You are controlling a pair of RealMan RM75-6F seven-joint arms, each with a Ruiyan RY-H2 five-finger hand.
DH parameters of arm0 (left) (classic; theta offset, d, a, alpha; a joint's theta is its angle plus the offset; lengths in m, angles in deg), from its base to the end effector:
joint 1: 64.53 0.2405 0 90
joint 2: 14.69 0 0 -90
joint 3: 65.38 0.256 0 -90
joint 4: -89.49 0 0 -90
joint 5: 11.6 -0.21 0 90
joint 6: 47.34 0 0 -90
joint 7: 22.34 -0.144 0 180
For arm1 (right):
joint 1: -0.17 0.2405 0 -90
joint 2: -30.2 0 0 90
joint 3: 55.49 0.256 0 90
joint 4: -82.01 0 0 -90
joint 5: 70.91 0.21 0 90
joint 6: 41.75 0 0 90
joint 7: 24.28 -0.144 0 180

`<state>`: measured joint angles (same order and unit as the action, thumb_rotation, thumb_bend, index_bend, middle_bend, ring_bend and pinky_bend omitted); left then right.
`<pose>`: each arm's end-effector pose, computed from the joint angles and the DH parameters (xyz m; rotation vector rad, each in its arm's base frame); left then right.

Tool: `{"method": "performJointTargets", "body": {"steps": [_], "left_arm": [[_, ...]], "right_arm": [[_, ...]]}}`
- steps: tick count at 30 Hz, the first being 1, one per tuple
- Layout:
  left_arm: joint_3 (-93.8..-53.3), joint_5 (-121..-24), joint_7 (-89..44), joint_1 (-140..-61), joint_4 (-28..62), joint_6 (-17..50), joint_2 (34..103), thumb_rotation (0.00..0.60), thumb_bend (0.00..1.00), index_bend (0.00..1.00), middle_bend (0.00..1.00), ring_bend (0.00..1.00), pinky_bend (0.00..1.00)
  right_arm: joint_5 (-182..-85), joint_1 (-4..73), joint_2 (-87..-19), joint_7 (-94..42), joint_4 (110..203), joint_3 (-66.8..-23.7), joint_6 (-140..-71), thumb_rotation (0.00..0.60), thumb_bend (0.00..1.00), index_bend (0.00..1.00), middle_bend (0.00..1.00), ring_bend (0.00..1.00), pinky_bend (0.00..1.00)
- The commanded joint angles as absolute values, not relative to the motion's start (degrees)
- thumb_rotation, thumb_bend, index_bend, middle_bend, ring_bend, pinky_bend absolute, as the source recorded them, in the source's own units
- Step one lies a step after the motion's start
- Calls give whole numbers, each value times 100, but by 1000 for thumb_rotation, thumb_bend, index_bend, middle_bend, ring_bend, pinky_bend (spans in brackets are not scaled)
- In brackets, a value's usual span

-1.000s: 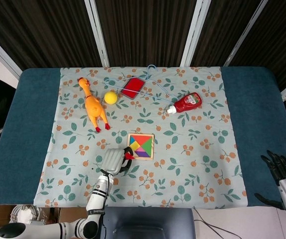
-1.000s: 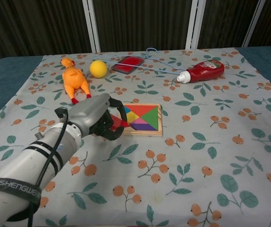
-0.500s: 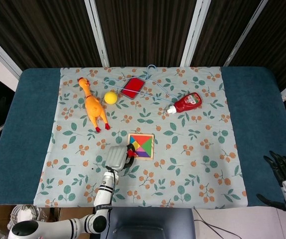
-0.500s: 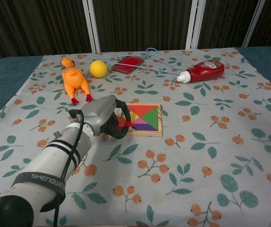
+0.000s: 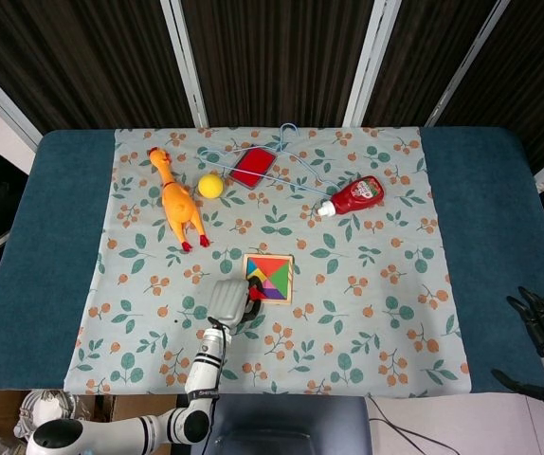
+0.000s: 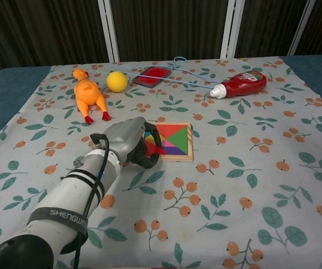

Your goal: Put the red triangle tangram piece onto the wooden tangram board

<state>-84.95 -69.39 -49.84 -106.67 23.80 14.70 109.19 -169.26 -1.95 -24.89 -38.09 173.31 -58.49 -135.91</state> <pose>-0.0746 0.3059 -0.1464 -1.6368 -1.2216 -1.0274 -0.3118 -0.1200 0.2034 1.4579 -0.9382 1.0072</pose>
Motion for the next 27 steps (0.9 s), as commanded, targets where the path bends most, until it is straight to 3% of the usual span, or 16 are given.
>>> {"method": "performJointTargets", "body": {"steps": [1, 27], "left_arm": [[-8493, -6946, -4975, -10684, 2383, 1461, 10924, 600, 428, 556, 1000, 1000, 1000], [-8368, -7011, -4890, -10754, 2338, 1237, 10693, 600, 430, 522, 1000, 1000, 1000]], "right_arm": [[-16928, -197, -2482, -3812, 17332, -5851, -13594, 600, 202, 0, 0, 0, 0], [-16930, -220, -2477, -3817, 17328, -5847, -13633, 600, 202, 0, 0, 0, 0]]}}
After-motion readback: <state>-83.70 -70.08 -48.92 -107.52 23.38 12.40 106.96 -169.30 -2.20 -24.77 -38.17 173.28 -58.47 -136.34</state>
